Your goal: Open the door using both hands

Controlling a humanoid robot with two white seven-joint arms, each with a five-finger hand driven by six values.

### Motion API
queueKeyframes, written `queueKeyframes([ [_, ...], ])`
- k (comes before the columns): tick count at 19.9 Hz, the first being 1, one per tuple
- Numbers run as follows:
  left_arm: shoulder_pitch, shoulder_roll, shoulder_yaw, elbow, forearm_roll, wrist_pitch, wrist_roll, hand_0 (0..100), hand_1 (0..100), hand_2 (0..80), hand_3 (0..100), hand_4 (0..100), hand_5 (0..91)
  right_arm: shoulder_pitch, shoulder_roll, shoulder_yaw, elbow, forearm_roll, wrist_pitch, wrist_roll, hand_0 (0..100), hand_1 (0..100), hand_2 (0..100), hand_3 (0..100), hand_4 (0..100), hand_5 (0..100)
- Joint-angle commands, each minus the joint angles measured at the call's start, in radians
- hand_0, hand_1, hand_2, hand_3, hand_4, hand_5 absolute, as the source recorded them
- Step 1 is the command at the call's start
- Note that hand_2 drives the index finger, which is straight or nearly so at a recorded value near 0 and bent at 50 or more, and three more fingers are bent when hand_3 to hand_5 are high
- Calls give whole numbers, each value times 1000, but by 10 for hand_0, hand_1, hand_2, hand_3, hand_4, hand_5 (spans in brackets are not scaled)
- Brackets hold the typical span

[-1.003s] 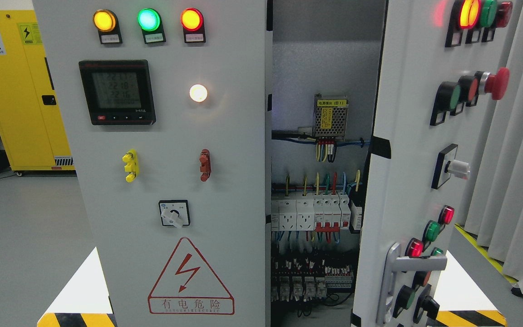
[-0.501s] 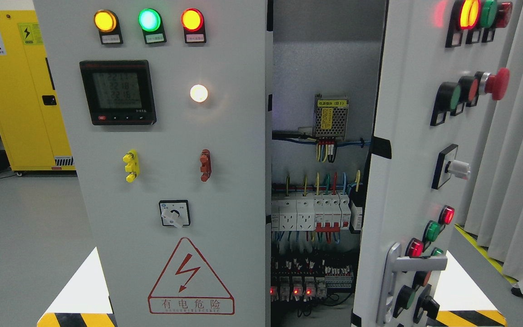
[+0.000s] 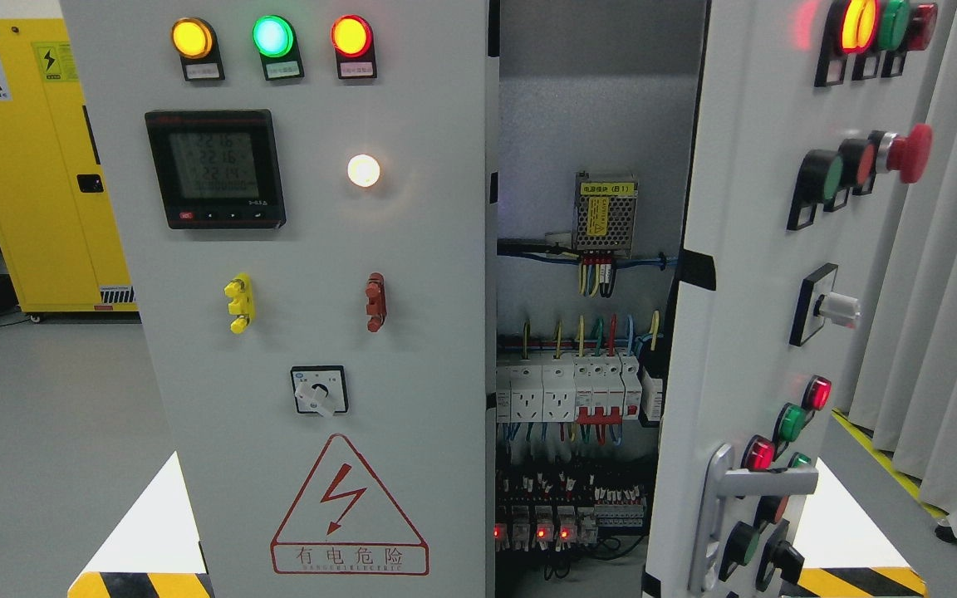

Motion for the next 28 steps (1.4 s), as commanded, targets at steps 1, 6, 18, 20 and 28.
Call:
queueKeyframes([
  [1, -44, 118, -26, -422, 126, 101, -1, 120, 556, 0, 0, 0, 0, 24, -25, 11, 1, 0, 1, 0, 0, 500, 40, 0, 0, 0],
  [6, -185, 160, -25, -445, 206, 190, -13, 120, 556, 0, 0, 0, 0, 24, -25, 10, -1, 0, 1, 0, 0, 500, 40, 0, 0, 0],
  [18, -550, 149, -23, -515, 407, 530, -74, 120, 556, 0, 0, 0, 0, 24, -23, 10, -1, 0, 1, 0, 0, 500, 40, 0, 0, 0],
  [20, -650, 148, -25, -509, 488, 614, -74, 120, 556, 0, 0, 0, 0, 24, -23, 10, 1, 0, 1, 0, 0, 500, 40, 0, 0, 0],
  [28, -845, 78, -26, -474, 575, 770, -74, 120, 556, 0, 0, 0, 0, 23, -23, 10, -1, 0, 1, 0, 0, 500, 40, 0, 0, 0],
])
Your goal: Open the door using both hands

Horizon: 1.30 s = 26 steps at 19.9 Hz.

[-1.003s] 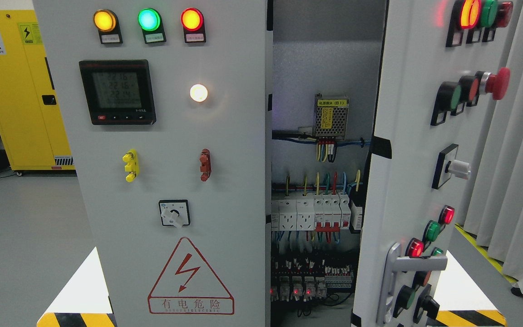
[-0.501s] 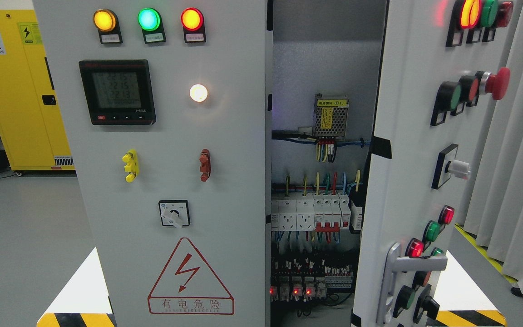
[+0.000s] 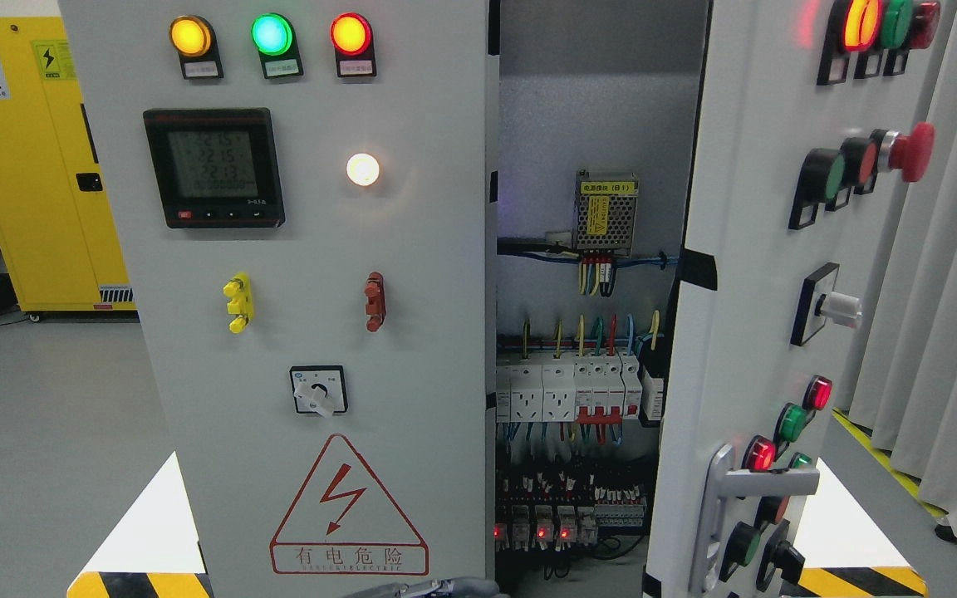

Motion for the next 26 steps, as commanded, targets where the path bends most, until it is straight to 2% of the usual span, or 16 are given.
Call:
queueKeyframes([
  [1, -156, -91, -2, 1, 73, 89, 1, 120, 556, 0, 0, 0, 0, 25, -26, -1, 0, 0, 1, 0, 0, 500, 40, 0, 0, 0],
  [3, -211, -141, -2, 55, 73, 102, 1, 120, 556, 0, 0, 0, 0, 23, -26, -1, 0, 0, 1, 0, 0, 500, 40, 0, 0, 0],
  [7, -346, -158, 0, 115, 87, 111, 1, 120, 556, 0, 0, 0, 0, 23, -26, -1, 0, 0, 1, 0, 0, 500, 40, 0, 0, 0],
  [9, -401, -178, 2, 135, 98, 156, 1, 120, 556, 0, 0, 0, 0, 23, -26, -1, 0, 0, 1, 0, 0, 500, 40, 0, 0, 0],
  [14, -489, -217, -3, 209, 96, 185, 1, 120, 556, 0, 0, 0, 0, 23, -26, -1, 1, 0, 1, 0, 0, 500, 40, 0, 0, 0],
  [16, -512, -225, -9, 209, 96, 231, 1, 120, 556, 0, 0, 0, 0, 23, -26, -1, 1, 0, 1, 0, 0, 500, 40, 0, 0, 0],
  [19, -553, -291, -3, 238, 89, 277, 1, 120, 556, 0, 0, 0, 0, 23, -26, -1, 0, 0, 1, 0, 0, 500, 40, 0, 0, 0],
  [23, -627, -325, -12, 311, 87, 277, 1, 120, 556, 0, 0, 0, 0, 23, -26, -2, 0, 0, 1, 0, 0, 500, 40, 0, 0, 0],
  [26, -645, -365, -15, 337, 86, 277, 1, 120, 556, 0, 0, 0, 0, 23, -26, -1, 0, 0, 1, 0, 0, 500, 40, 0, 0, 0],
])
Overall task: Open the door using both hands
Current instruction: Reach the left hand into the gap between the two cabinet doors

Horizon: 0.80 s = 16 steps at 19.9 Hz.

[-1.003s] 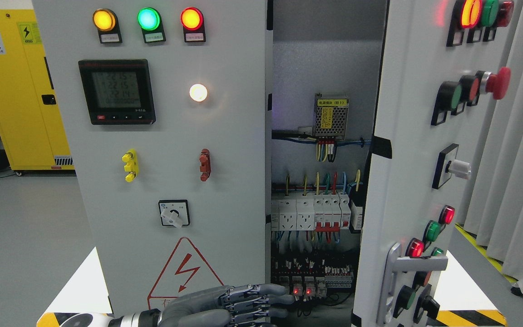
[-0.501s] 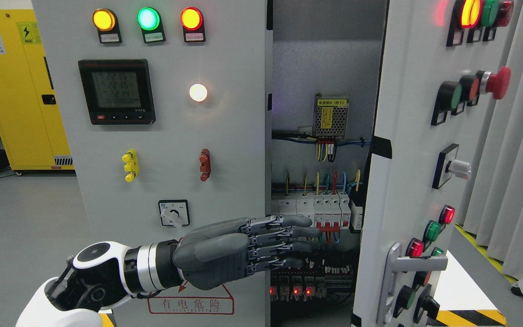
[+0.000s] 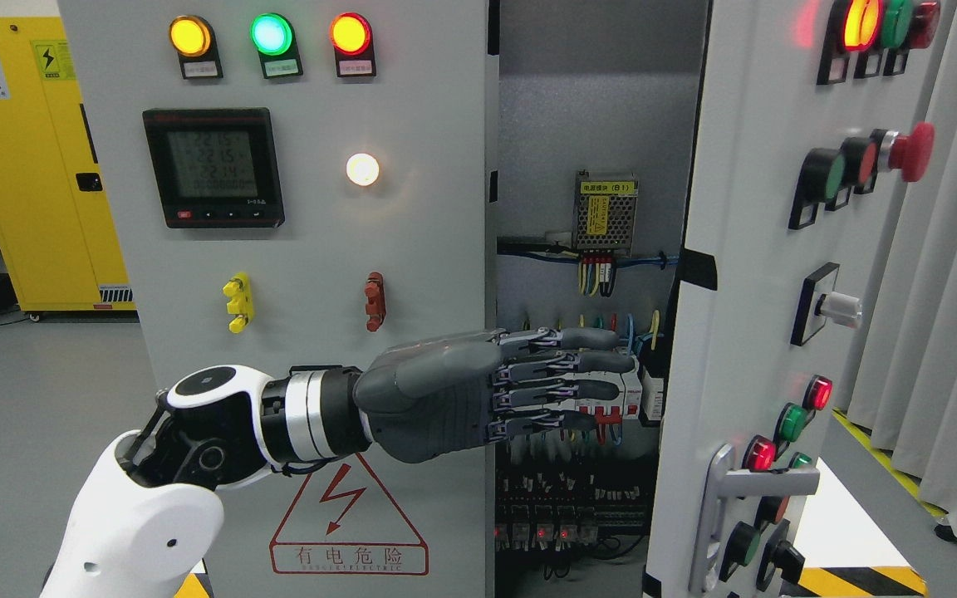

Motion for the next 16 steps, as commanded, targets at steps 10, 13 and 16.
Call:
queueKeyframes([
  [10, -99, -202, -53, 167, -42, 3, 0, 120, 556, 0, 0, 0, 0, 23, -28, 0, 0, 0, 1, 0, 0, 500, 40, 0, 0, 0],
  [13, -98, -235, -56, 167, -65, 1, 0, 120, 556, 0, 0, 0, 0, 23, -28, -1, 0, 0, 2, 0, 0, 500, 40, 0, 0, 0],
  [16, -99, -248, -58, 166, -65, 0, 0, 120, 556, 0, 0, 0, 0, 23, -28, 0, 0, 0, 1, 0, 0, 500, 40, 0, 0, 0],
])
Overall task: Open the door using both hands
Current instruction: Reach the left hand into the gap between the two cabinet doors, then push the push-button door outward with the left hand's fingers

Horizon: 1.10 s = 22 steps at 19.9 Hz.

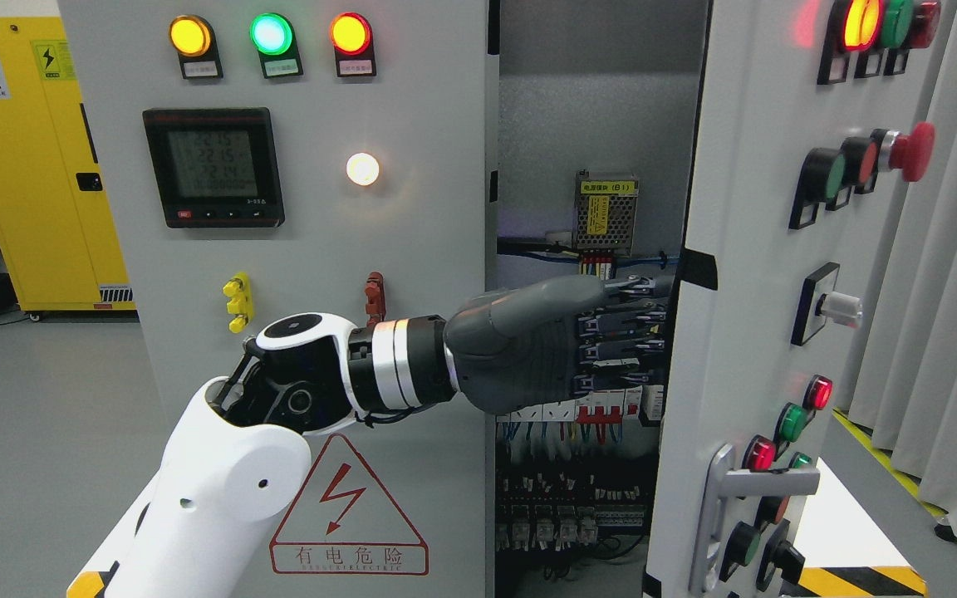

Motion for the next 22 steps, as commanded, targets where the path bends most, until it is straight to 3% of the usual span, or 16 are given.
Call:
queueKeyframes([
  [1, -7, -88, -20, 39, -18, -4, -2, 120, 556, 0, 0, 0, 0, 23, -29, -1, 0, 0, 1, 0, 0, 500, 40, 0, 0, 0],
  [10, -3, -161, -20, 33, -67, -7, 1, 120, 556, 0, 0, 0, 0, 25, -34, -1, 0, 0, 1, 0, 0, 500, 40, 0, 0, 0],
  [14, 8, -223, -20, 26, -144, -7, 4, 120, 556, 0, 0, 0, 0, 25, -34, -1, 0, 0, 1, 0, 0, 500, 40, 0, 0, 0],
  [22, 6, -257, -24, 22, -144, -10, 21, 120, 556, 0, 0, 0, 0, 23, -35, 0, 0, 0, 2, 0, 0, 500, 40, 0, 0, 0],
])
